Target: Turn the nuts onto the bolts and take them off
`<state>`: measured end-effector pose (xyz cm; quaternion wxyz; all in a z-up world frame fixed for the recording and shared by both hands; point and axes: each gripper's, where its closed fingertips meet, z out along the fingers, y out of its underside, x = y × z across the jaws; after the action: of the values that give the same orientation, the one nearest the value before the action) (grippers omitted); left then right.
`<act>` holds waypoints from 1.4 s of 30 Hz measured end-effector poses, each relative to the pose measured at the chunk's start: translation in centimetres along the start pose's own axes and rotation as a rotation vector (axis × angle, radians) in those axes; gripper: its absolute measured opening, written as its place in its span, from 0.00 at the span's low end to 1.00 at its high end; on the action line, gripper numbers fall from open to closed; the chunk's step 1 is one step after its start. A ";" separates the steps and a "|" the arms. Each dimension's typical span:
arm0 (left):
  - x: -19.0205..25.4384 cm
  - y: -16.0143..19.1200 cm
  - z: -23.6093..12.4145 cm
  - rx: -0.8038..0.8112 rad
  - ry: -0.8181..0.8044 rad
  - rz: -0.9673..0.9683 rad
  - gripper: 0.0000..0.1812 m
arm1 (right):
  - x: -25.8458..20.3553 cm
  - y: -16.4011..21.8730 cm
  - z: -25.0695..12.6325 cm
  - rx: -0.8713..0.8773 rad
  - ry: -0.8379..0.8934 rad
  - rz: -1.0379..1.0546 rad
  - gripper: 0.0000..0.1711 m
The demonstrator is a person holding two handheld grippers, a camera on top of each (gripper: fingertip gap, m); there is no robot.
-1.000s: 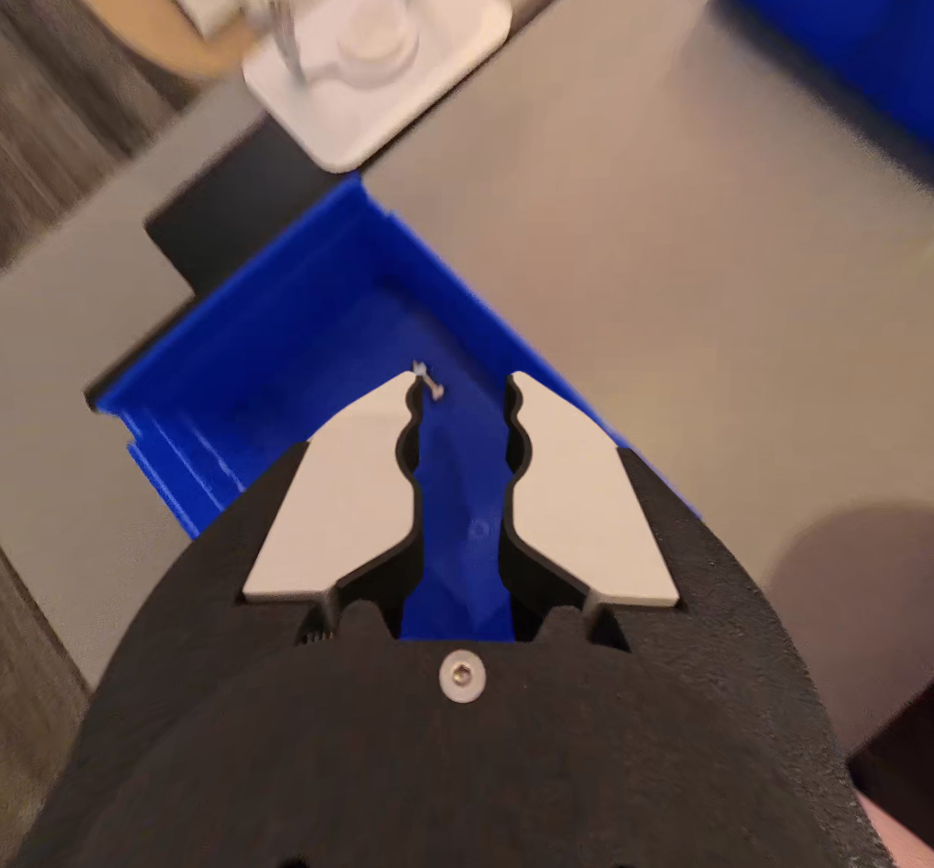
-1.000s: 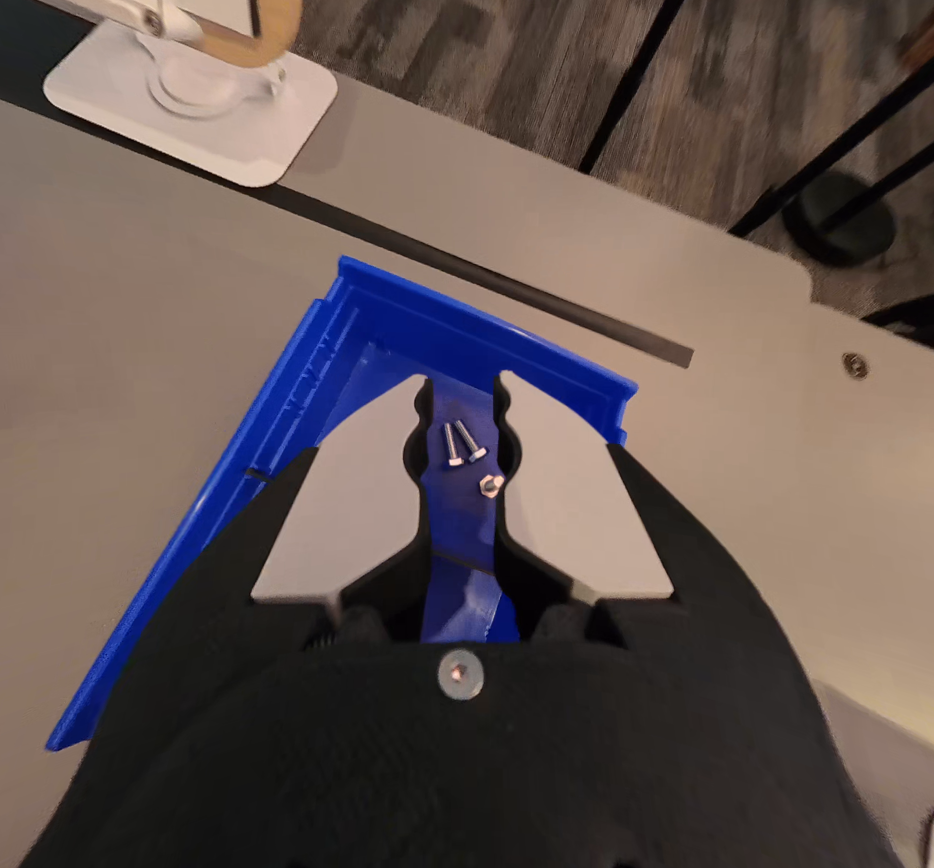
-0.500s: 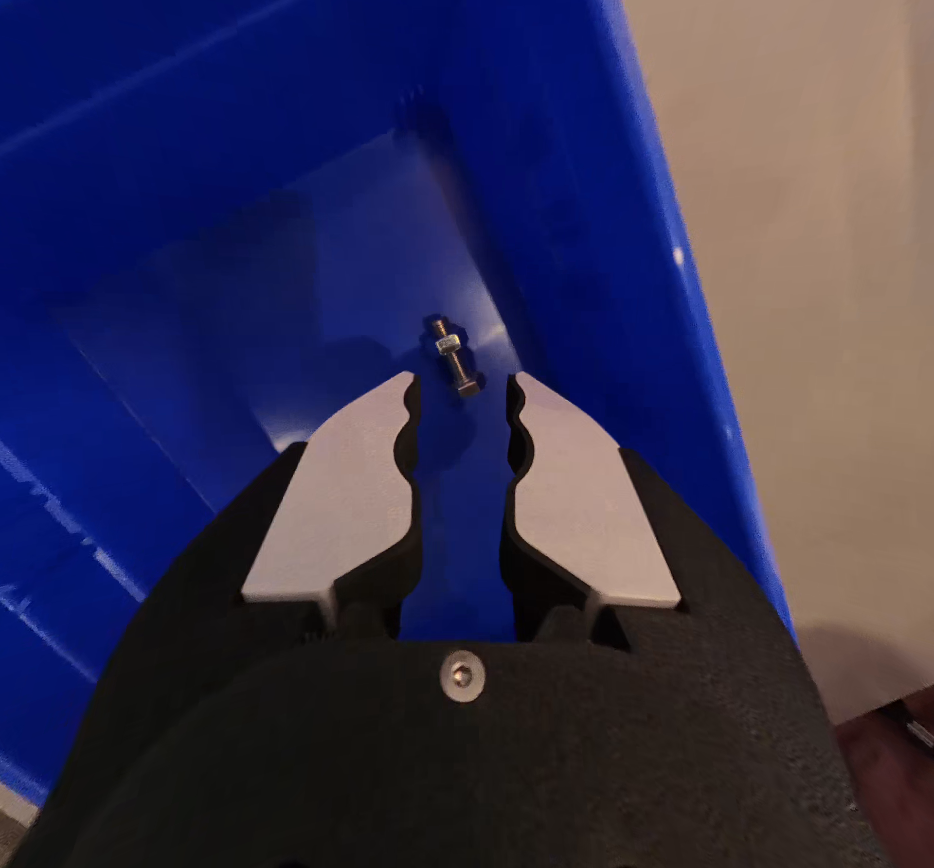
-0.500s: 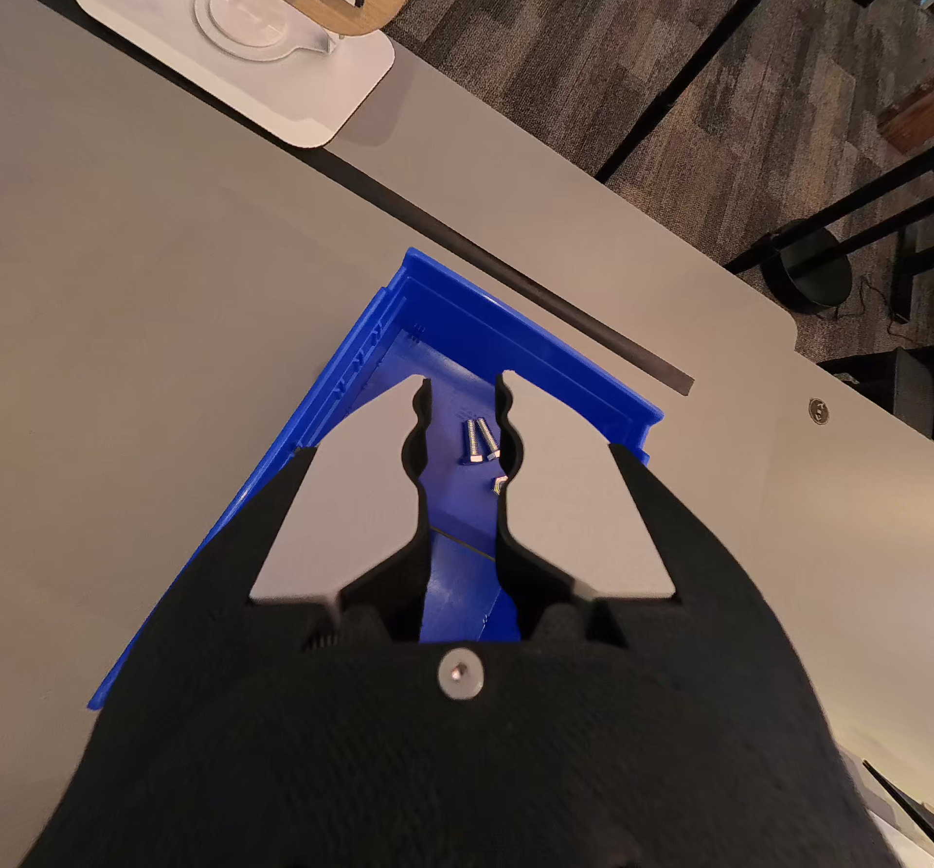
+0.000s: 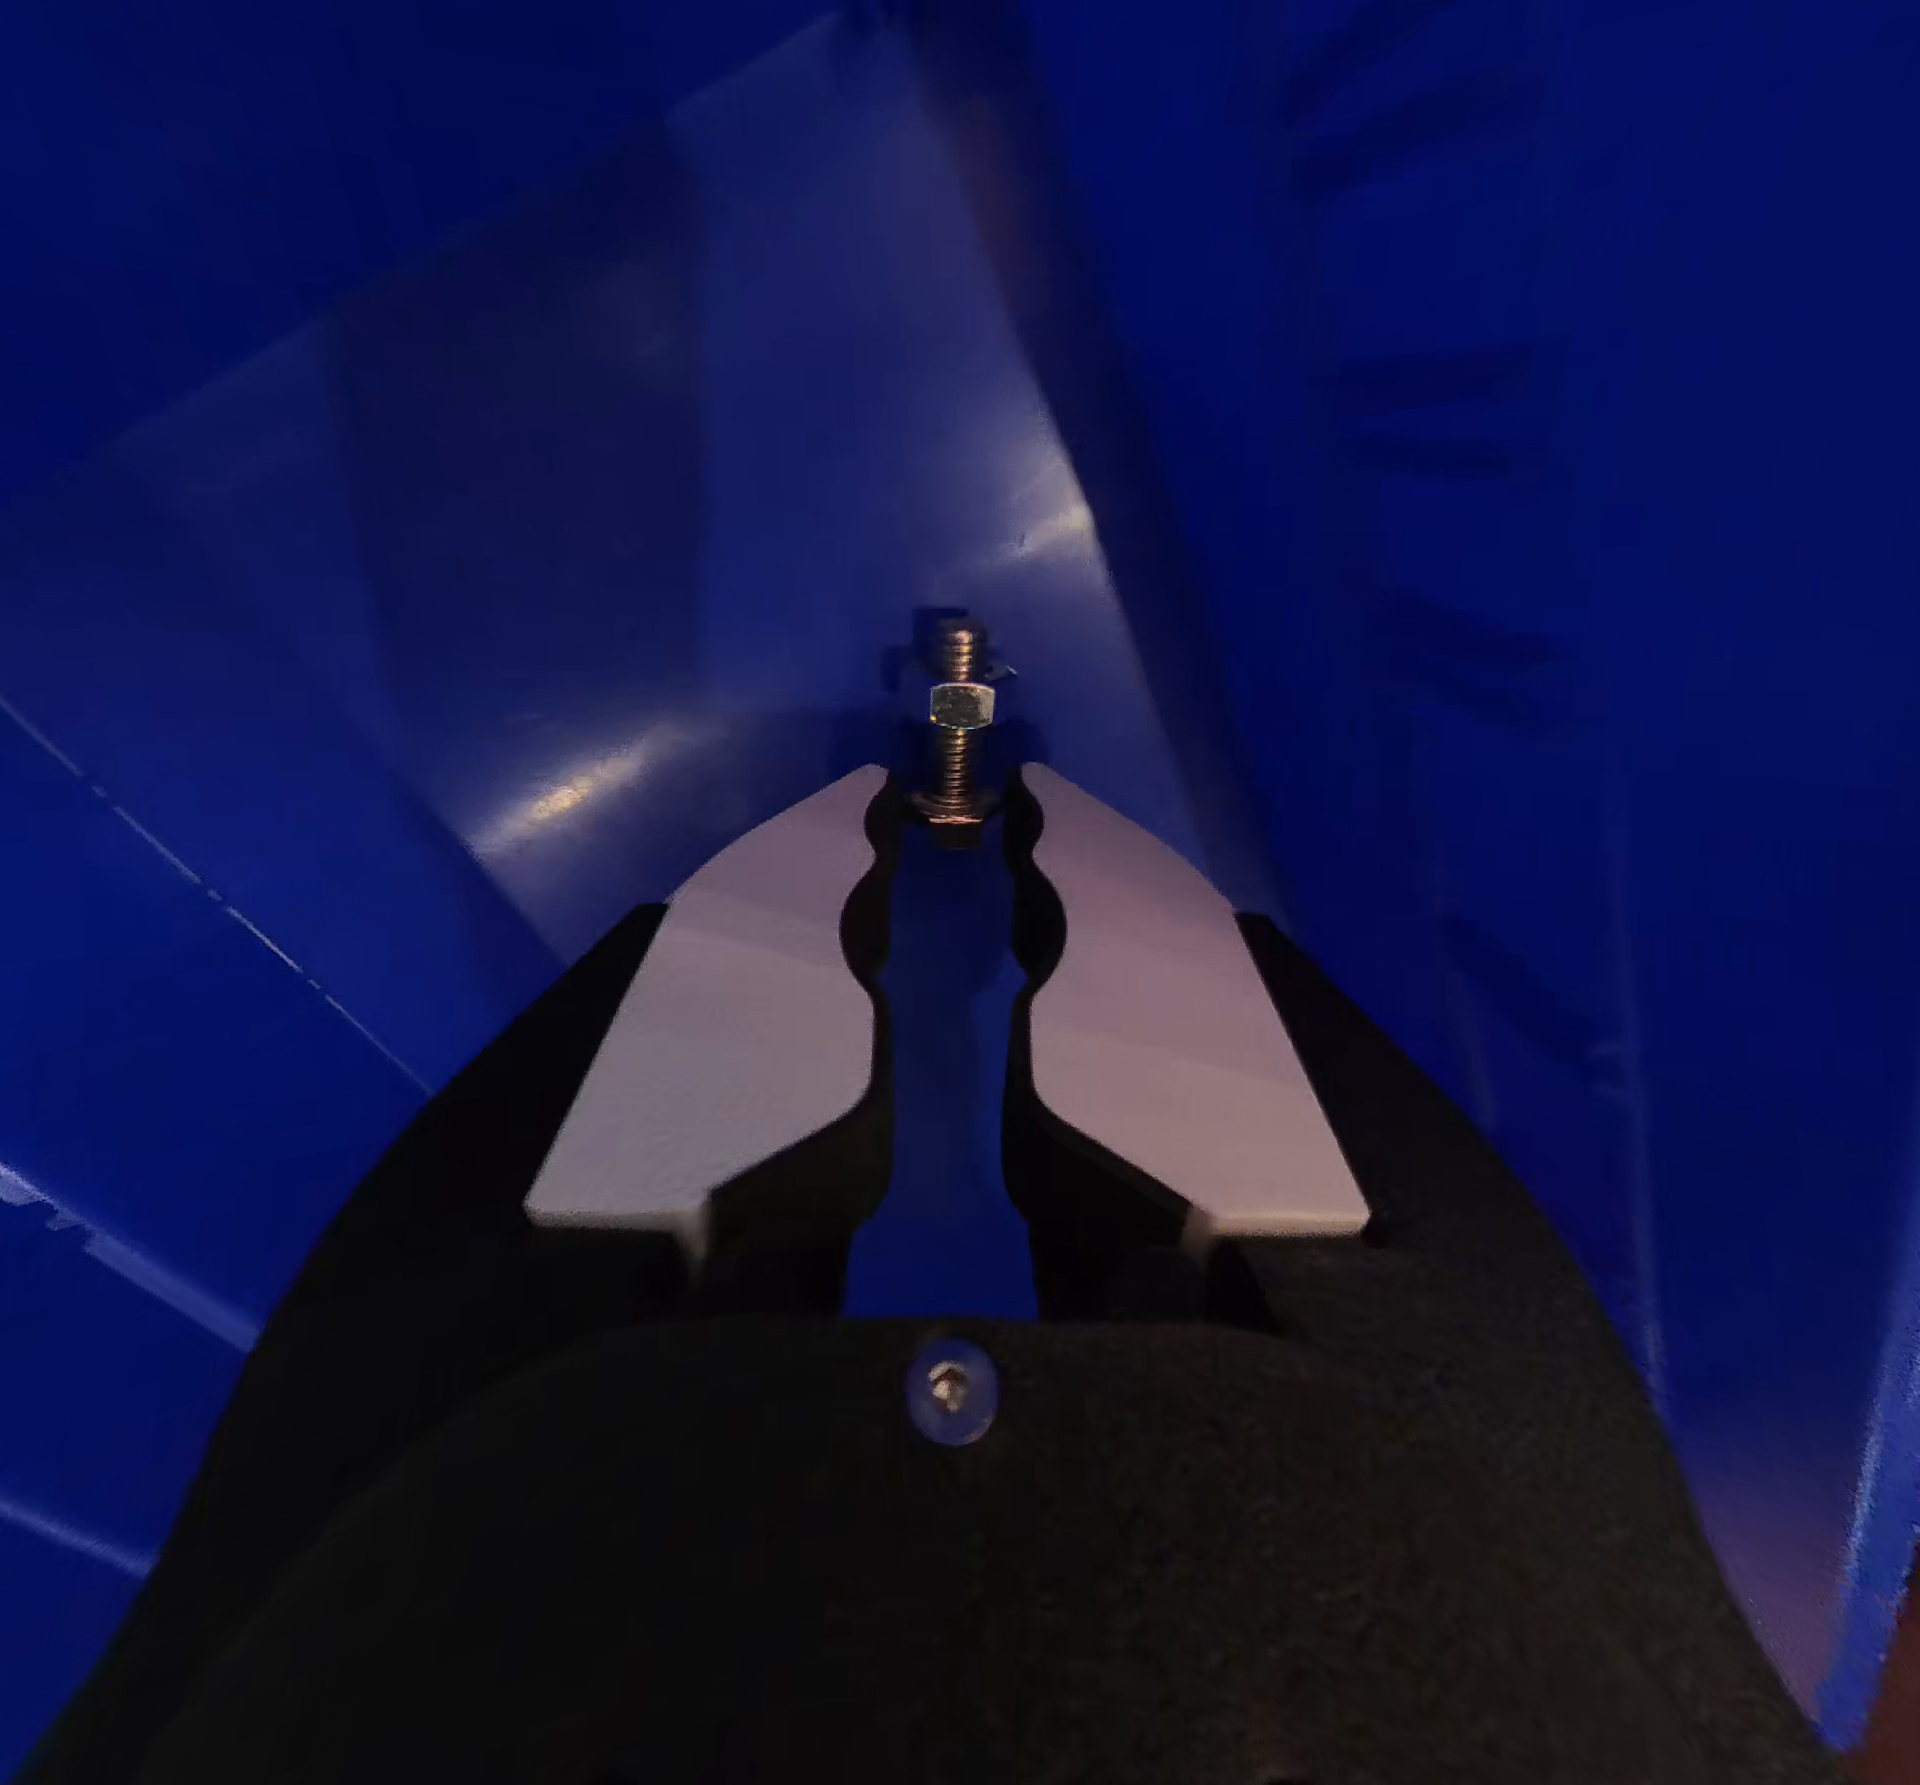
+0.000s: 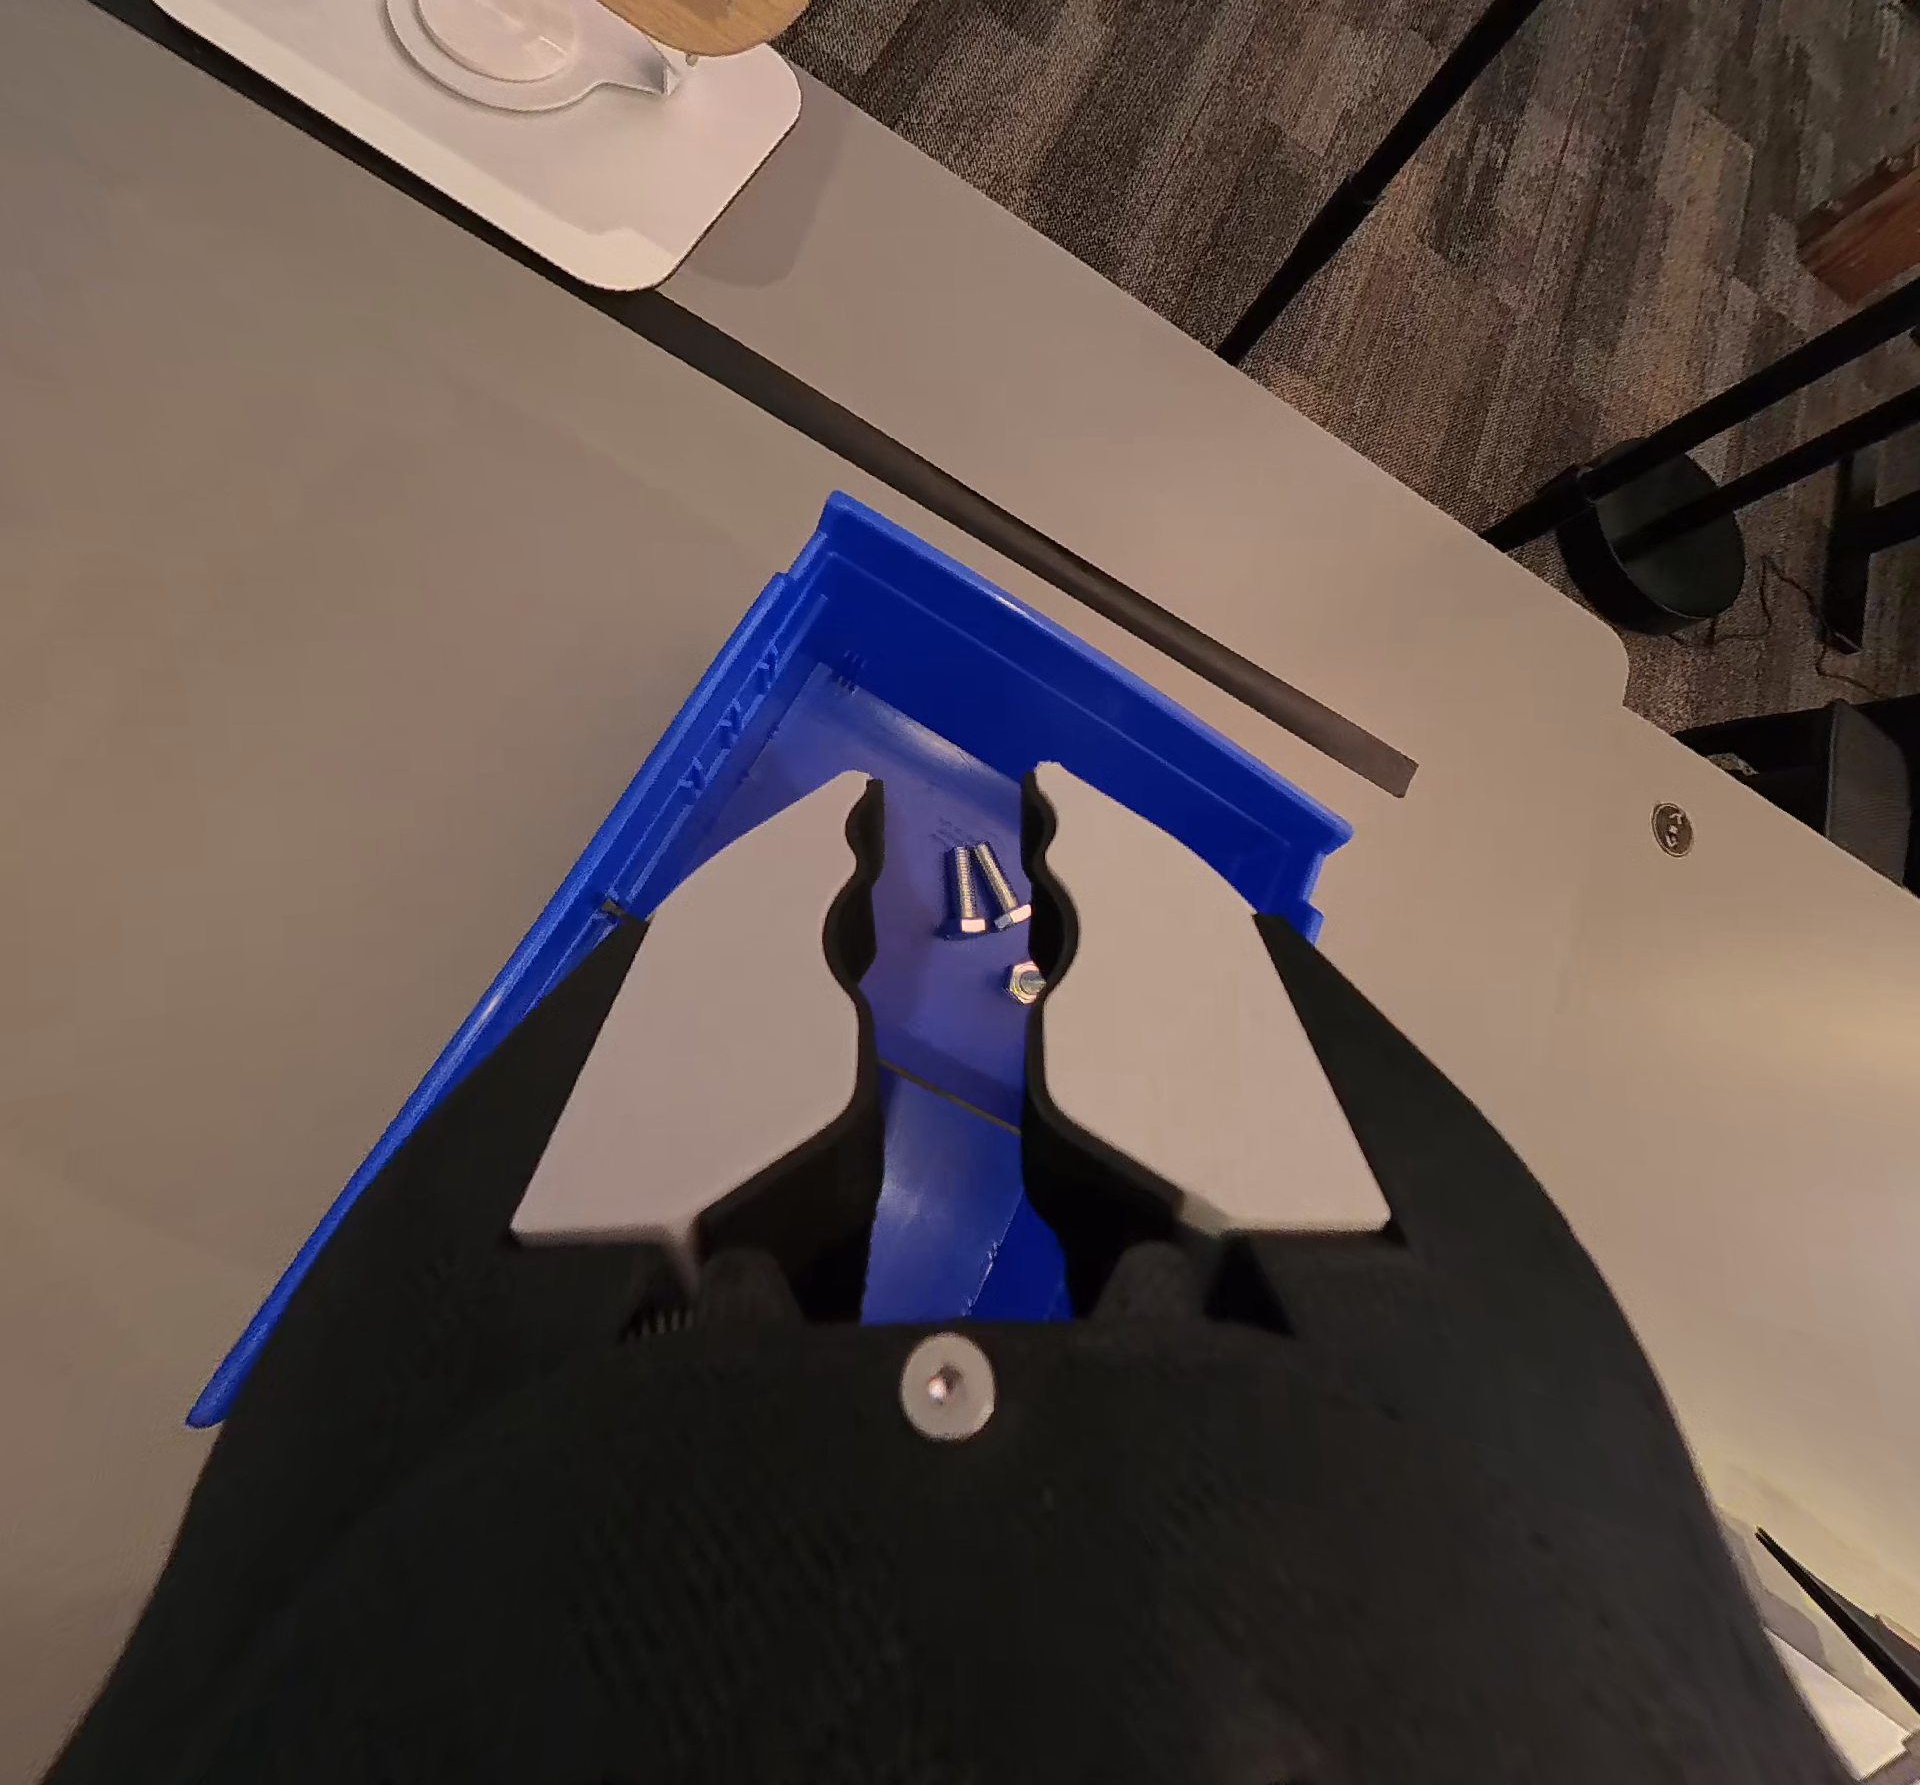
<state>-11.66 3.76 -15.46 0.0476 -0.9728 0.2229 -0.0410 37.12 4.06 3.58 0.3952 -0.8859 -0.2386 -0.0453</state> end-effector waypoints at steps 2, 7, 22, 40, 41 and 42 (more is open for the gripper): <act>-1.1 0.3 -0.3 0.005 -0.014 -0.012 0.11 | -0.1 -0.2 -0.1 0.009 0.004 -0.004 0.15; -2.4 -0.7 -5.4 0.234 0.033 -0.067 0.09 | -1.3 -2.9 -1.2 0.133 0.017 -0.039 0.15; 4.6 -0.6 -11.4 0.382 0.138 0.203 0.06 | -12.7 -4.9 1.1 0.138 -0.283 -0.251 0.14; -1.1 -4.1 -5.9 0.442 0.156 0.018 0.06 | -11.7 -4.2 1.9 0.093 -0.245 -0.268 0.14; -1.4 -4.4 -5.8 0.451 0.137 0.016 0.07 | -11.5 -4.1 2.0 0.090 -0.240 -0.267 0.14; -1.8 -4.7 -5.5 0.456 0.108 0.010 0.11 | -11.4 -4.1 2.0 0.088 -0.236 -0.268 0.14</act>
<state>-11.87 8.33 -9.60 0.2543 -0.9321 0.2150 -0.1420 24.99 3.45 1.93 0.3934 -0.8272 -0.4009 0.0171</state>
